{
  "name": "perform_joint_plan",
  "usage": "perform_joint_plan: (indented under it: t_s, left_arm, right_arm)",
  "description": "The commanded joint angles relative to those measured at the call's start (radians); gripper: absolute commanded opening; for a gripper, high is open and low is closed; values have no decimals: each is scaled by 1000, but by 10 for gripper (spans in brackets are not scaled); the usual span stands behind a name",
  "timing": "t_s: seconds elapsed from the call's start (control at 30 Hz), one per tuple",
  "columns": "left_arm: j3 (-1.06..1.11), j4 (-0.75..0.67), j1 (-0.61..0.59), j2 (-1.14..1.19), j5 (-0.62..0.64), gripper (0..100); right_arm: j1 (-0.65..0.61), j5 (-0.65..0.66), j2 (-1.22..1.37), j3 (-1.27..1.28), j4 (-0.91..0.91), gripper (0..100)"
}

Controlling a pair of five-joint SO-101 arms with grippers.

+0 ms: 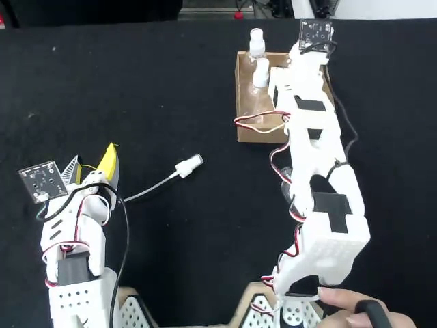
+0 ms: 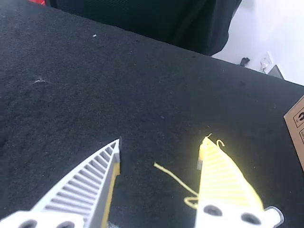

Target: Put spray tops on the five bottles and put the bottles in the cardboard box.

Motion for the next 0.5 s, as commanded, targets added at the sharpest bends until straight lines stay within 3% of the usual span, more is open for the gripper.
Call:
perform_joint_plan:
  t_s: [0.0, 0.47]
  left_arm:
    - [22, 0, 13, 5, -12, 256]
    - [22, 0, 13, 5, -12, 256]
  right_arm:
    - [-5, 0, -5, -62, -21, 190]
    - [-3, 0, -7, -65, -18, 192]
